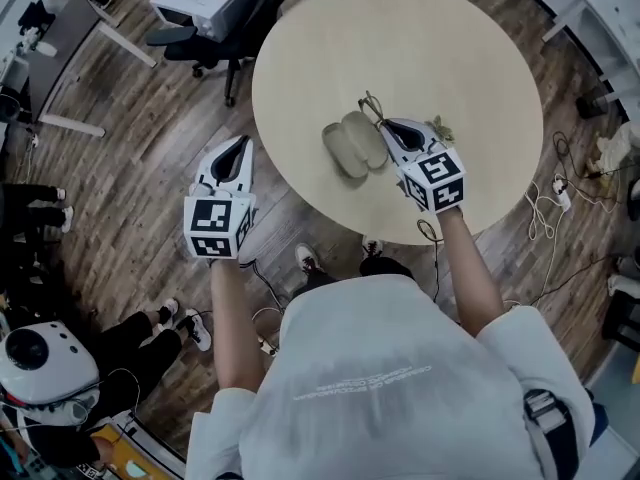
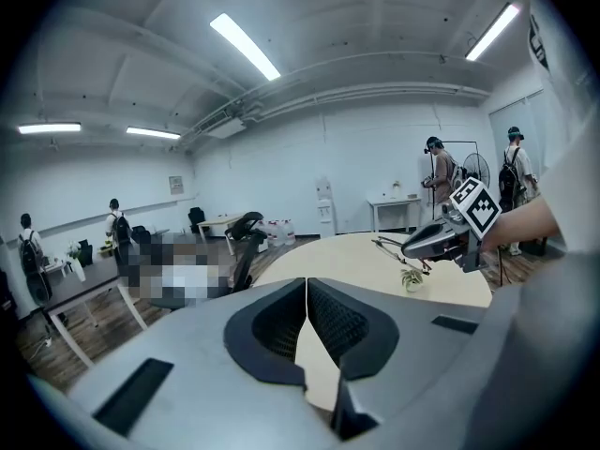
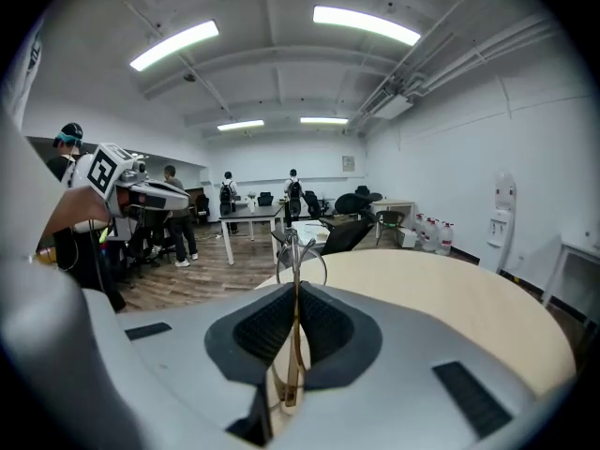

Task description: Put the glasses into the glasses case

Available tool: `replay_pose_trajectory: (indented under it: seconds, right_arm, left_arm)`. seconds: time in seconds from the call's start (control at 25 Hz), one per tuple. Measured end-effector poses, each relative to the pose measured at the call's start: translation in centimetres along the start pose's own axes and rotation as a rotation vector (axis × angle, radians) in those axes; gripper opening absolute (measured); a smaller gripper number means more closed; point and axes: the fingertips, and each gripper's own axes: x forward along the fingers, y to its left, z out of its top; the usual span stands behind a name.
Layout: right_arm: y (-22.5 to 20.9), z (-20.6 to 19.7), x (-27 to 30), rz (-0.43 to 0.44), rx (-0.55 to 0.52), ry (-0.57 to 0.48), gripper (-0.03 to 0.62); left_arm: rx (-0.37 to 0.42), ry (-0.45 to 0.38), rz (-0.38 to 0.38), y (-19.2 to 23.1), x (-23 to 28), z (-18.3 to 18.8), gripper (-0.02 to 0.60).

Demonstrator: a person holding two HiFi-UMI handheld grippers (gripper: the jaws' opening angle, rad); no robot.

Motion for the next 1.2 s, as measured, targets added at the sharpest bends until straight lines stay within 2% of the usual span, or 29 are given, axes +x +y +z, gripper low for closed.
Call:
replay_pose_trajectory:
  seconds: [0.32,0.6,0.76,1.2]
  right_arm:
    - [1.6,-5.5,4.3,0.005,0.043,0.172,0.017]
    - [2.7,-9.7,7.5,0.029,0.102,0.281,0.017]
    - [2.9,-11.9,9.1,0.057,0.175,0.33,0.017]
    - [3.6,-15.3,12.0,0.096,0.262,0.431,0.018]
  left_arm:
    - [-0.073,0.054,-0.037,1.2,1.4,-3.9,0.015]
    - [-0.079,0.103,-0.047,2.3,1.6,-6.1,0.015]
    - [-0.084,0.126,-0.056,2.6,2.5,-7.0,0.015]
    - [-0.085,0.187,-0.088,1.9,4.8,-9.3,0.015]
